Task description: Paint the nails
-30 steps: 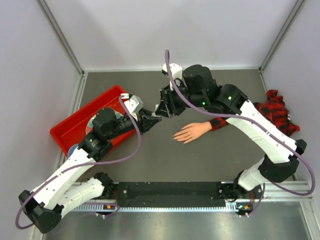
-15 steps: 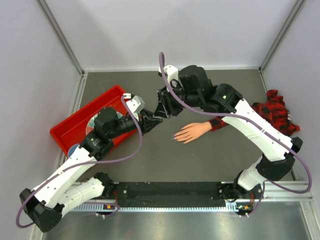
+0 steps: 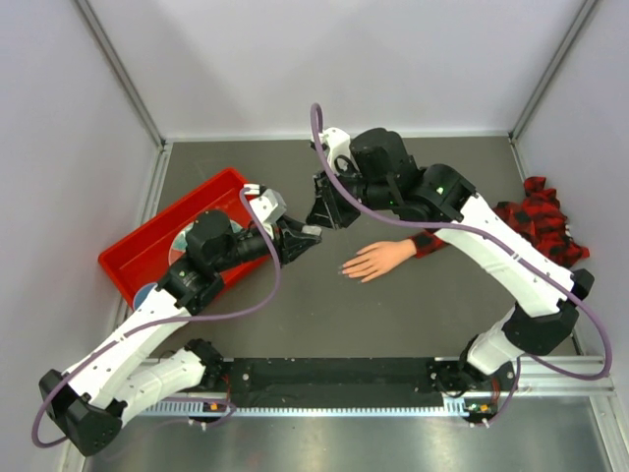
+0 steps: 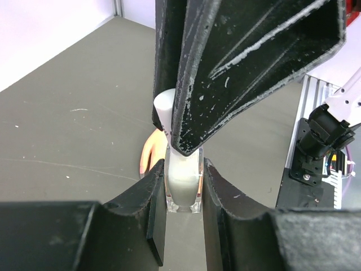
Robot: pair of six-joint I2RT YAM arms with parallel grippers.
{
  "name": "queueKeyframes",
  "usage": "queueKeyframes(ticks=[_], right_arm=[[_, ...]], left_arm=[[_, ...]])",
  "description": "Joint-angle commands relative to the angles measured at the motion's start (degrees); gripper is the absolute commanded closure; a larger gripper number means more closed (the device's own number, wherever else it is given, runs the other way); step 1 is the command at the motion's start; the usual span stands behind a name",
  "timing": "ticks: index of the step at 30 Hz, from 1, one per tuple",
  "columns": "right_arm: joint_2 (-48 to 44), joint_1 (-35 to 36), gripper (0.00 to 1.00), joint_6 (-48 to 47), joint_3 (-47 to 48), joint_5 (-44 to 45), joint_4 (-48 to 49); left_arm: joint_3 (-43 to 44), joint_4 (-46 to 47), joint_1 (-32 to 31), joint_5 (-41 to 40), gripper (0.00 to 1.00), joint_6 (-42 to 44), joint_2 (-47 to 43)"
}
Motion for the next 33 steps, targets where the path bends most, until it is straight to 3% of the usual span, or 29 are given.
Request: queueKeyframes(ticks=[1, 6, 33], right_arm=[[-0.09, -0.45, 0.91, -0.84, 2.76, 0.7, 1.56], [-0.53, -0.46, 1.0, -0.84, 3.11, 2.28, 1.47], [-6.78, 1.65, 1.0, -2.59, -4.71, 12.75, 10.18]], left_arm=[[0.6, 1.24, -0.2, 1.28, 1.0, 0.62, -0.54], [0.51, 1.24, -0.2, 1.2, 1.0, 0.53, -0.62], [0.77, 2.64, -0.21, -2.76, 1.0, -5.36, 0.87]])
